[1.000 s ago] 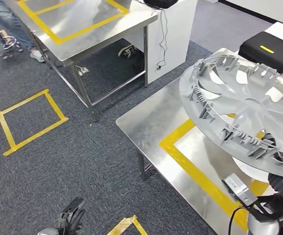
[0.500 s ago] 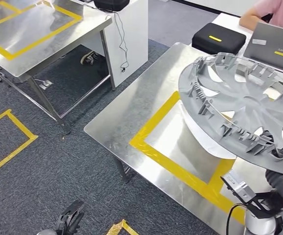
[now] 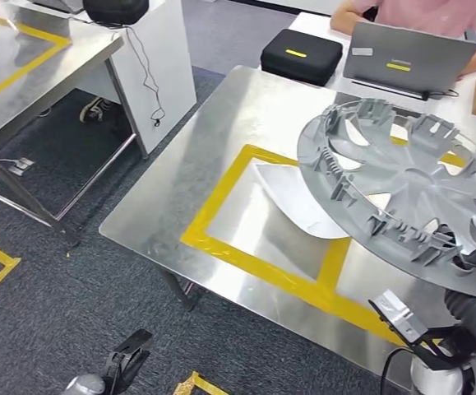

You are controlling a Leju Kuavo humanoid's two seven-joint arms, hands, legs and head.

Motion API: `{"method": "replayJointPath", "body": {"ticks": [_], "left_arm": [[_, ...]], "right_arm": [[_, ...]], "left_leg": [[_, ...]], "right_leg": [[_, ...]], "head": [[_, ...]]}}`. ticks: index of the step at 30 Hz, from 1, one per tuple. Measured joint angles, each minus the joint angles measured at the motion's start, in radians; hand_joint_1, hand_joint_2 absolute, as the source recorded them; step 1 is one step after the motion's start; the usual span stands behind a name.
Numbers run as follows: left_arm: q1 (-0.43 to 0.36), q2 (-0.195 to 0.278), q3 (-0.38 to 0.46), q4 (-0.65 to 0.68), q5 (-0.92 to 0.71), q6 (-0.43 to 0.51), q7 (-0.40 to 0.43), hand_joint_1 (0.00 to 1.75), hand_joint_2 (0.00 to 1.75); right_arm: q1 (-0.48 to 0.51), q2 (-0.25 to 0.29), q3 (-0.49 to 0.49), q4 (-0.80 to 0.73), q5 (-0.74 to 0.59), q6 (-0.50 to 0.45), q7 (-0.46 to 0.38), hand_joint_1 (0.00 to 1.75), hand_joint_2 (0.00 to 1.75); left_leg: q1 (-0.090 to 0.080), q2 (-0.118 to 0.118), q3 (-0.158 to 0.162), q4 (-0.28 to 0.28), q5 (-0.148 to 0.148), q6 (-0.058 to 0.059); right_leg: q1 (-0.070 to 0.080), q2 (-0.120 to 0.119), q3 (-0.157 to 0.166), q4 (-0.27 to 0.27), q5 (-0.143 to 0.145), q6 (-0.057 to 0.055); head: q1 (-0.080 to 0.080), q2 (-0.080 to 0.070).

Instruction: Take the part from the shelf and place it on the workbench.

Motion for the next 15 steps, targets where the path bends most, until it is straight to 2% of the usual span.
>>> {"method": "replayJointPath", "body": {"ticks": [2,4,6,7,8,9,10,12,13,14,15], "left_arm": [[-0.001,-0.003,-0.001,0.0,0.0,0.0,-0.003,0.0,0.0],[0.0,-0.004,-0.001,0.0,0.0,-0.001,-0.007,0.0,0.0],[0.005,-0.004,-0.001,0.0,0.001,-0.001,-0.01,0.0,0.0],[0.009,-0.004,-0.001,0.0,0.002,-0.001,-0.012,0.0,0.0],[0.014,-0.004,-0.001,0.0,0.003,-0.001,-0.013,0.0,0.0],[0.017,-0.004,-0.001,0.0,0.003,-0.001,-0.014,0.0,0.0],[0.018,-0.004,-0.001,0.0,0.003,-0.001,-0.016,0.0,0.0],[0.017,-0.004,-0.001,0.0,0.003,-0.001,-0.019,0.0,0.0],[0.015,-0.003,-0.001,0.0,0.003,-0.001,-0.021,0.0,0.0],[0.014,-0.003,-0.001,0.0,0.002,-0.001,-0.022,0.0,0.0],[0.013,-0.003,-0.001,0.0,0.002,-0.001,-0.023,0.0,0.0]], "right_arm": [[0.002,0.0,-0.002,0.002,0.001,0.0,0.0,1.75,1.75],[0.001,0.0,-0.003,0.003,0.001,0.0,0.0,1.75,1.75],[0.001,0.001,-0.002,0.006,0.003,0.0,0.0,1.75,1.75],[0.001,0.001,-0.002,0.009,0.004,0.0,0.0,1.75,1.75],[0.002,0.001,-0.002,0.012,0.006,0.0,0.0,1.75,1.75],[0.003,0.001,-0.003,0.016,0.007,0.0,0.0,1.75,1.75],[0.004,0.001,-0.003,0.018,0.01,0.0,0.0,1.75,1.75],[0.005,0.001,-0.003,0.021,0.016,0.0,0.0,1.75,1.75],[0.005,0.001,-0.003,0.022,0.018,0.0,0.0,1.75,1.75],[0.006,0.001,-0.003,0.022,0.02,0.0,0.0,1.75,1.75],[0.006,0.001,-0.003,0.022,0.022,0.0,0.0,1.75,1.75]], "left_leg": [[0.002,0.01,0.004,0.001,-0.004,-0.009],[0.008,-0.025,-0.01,0.041,-0.037,-0.018],[0.012,-0.074,-0.063,0.163,-0.101,-0.023],[0.012,-0.084,-0.096,0.233,-0.129,-0.023],[0.012,-0.087,-0.12,0.281,-0.141,-0.022],[0.012,-0.089,-0.13,0.295,-0.133,-0.02],[0.011,-0.09,-0.12,0.267,-0.106,-0.016],[0.009,-0.098,-0.064,0.135,-0.034,-0.004],[0.008,-0.103,-0.037,0.073,-0.01,0.0],[0.007,-0.107,-0.02,0.031,0.002,0.002],[0.007,-0.11,-0.014,0.012,0.004,-0.001]], "right_leg": [[-0.002,0.023,-0.002,-0.002,0.005,-0.016],[-0.005,0.043,-0.001,-0.004,0.009,-0.029],[-0.007,0.065,-0.001,-0.004,0.01,-0.037],[-0.006,0.078,-0.002,-0.004,0.011,-0.039],[-0.005,0.09,-0.002,-0.004,0.011,-0.04],[-0.003,0.101,-0.002,-0.004,0.012,-0.041],[-0.002,0.111,-0.001,-0.004,0.012,-0.041],[0.0,0.124,0.001,-0.003,0.012,-0.041],[0.002,0.129,0.0,-0.001,0.012,-0.039],[0.003,0.133,-0.002,0.0,0.012,-0.036],[0.005,0.134,-0.004,0.002,0.011,-0.034]], "head": [[-0.002,0.0],[-0.004,0.0],[-0.007,0.0],[-0.007,0.0],[-0.008,0.0],[-0.008,0.0],[-0.008,0.0],[-0.008,0.0],[-0.008,0.0],[-0.007,0.0],[-0.007,0.0]]}}
